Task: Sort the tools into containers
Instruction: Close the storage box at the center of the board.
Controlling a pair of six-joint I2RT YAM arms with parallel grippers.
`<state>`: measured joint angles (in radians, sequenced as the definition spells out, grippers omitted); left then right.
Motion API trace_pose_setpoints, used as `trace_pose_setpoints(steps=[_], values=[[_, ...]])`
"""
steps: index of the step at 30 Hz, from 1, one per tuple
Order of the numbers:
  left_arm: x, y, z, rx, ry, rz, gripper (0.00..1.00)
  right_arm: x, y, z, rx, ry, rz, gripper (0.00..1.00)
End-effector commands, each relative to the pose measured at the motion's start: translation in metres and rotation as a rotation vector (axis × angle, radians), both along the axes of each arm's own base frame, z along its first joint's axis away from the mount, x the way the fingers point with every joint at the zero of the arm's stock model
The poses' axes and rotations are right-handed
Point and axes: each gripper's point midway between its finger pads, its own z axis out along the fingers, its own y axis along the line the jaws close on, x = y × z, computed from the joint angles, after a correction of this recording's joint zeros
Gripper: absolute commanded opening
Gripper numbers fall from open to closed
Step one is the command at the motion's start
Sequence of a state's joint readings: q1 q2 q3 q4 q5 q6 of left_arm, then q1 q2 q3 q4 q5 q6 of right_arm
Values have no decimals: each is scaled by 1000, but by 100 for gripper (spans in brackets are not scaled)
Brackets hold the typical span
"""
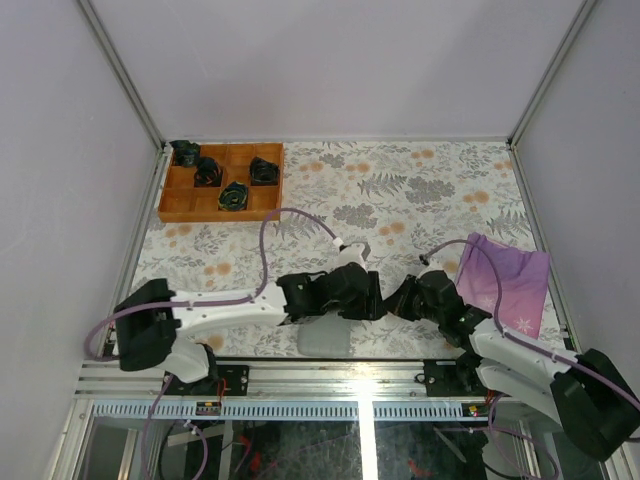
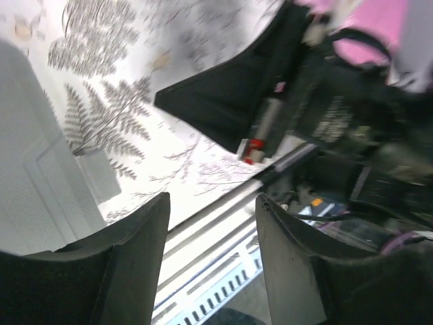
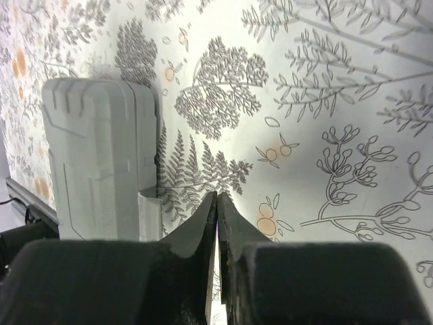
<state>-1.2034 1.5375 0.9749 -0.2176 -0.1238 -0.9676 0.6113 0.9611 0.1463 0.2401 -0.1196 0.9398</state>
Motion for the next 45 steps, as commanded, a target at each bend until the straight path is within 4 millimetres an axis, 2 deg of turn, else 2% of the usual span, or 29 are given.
trace_pose_setpoints(steps=[1, 3, 7, 10, 13, 19, 25, 33, 39, 45], values=[[27, 13, 60, -37, -163, 27, 53, 15, -12, 21, -100, -98, -15, 7], [38, 32, 59, -1, -172, 63, 52, 16, -14, 26, -138, -119, 17, 8], [53, 89, 28, 156, -152, 154, 53, 17, -15, 34, -192, -118, 53, 14], [49, 121, 8, 228, -136, 184, 57, 20, -10, 45, -188, -138, 61, 17], [35, 136, -11, 232, -103, 167, 64, 20, -3, 52, -182, -148, 79, 20], [22, 144, -34, 225, -59, 143, 71, 14, 18, 55, -160, -151, 137, 25], [17, 148, -57, 250, -22, 142, 72, 4, 40, 63, -75, -134, 184, 32], [-2, 152, -92, 263, 95, 161, 61, -17, 74, 63, 19, -65, 212, 47], [-8, 152, -99, 261, 120, 179, 52, -22, 75, 50, -23, -6, 184, 49], [-6, 152, -97, 268, 112, 182, 50, -26, 64, 41, -85, 42, 149, 50]])
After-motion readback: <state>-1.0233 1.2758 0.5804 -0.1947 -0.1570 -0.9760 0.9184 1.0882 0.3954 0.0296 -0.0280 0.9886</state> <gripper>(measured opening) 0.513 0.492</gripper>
